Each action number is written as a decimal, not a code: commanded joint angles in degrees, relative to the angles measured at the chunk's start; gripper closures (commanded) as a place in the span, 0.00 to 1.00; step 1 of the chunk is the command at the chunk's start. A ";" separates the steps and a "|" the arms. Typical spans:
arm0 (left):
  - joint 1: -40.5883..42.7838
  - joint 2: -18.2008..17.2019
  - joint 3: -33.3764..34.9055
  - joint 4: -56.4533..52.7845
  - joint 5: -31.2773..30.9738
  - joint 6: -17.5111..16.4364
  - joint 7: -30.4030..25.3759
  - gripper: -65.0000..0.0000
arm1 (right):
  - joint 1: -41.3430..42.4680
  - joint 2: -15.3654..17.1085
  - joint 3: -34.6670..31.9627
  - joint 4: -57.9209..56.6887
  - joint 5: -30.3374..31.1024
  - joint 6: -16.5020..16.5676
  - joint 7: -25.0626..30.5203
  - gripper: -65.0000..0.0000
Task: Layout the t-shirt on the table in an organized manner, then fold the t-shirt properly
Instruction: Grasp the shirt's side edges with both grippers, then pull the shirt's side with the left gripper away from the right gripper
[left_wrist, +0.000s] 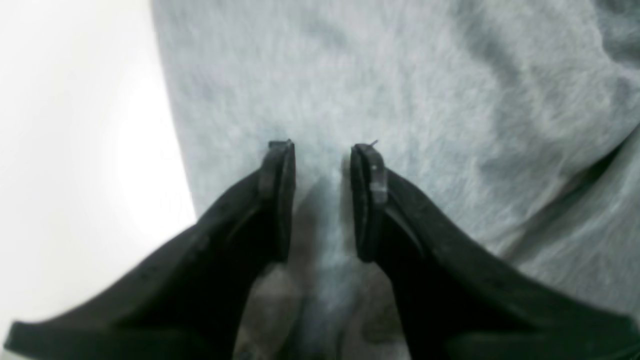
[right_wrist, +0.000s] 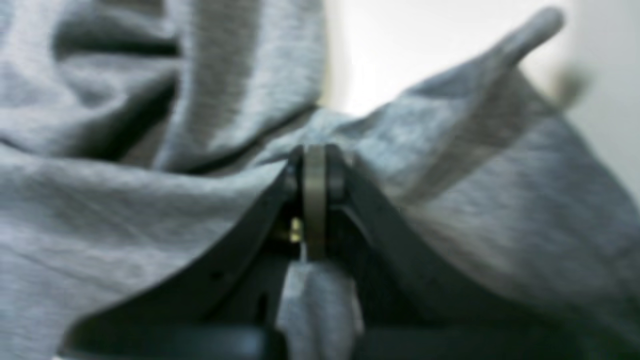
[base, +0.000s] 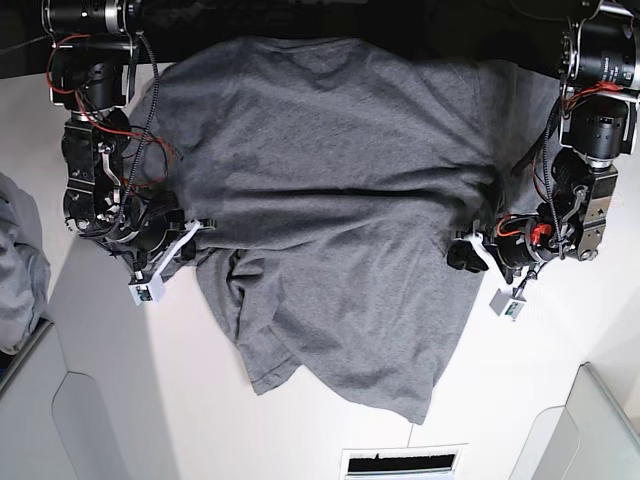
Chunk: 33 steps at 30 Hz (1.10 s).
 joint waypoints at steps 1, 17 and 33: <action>-1.51 -0.92 -0.24 0.15 -0.39 -0.22 -0.02 0.69 | 1.40 0.85 0.11 1.27 1.73 0.04 1.07 1.00; -4.59 -4.24 -0.26 7.15 -5.46 4.87 0.83 0.69 | -10.23 0.92 1.73 18.38 3.39 0.00 -2.62 1.00; -4.68 1.29 3.02 2.34 5.14 5.81 -1.44 0.69 | -18.91 -2.27 1.73 17.22 6.75 3.87 -4.11 1.00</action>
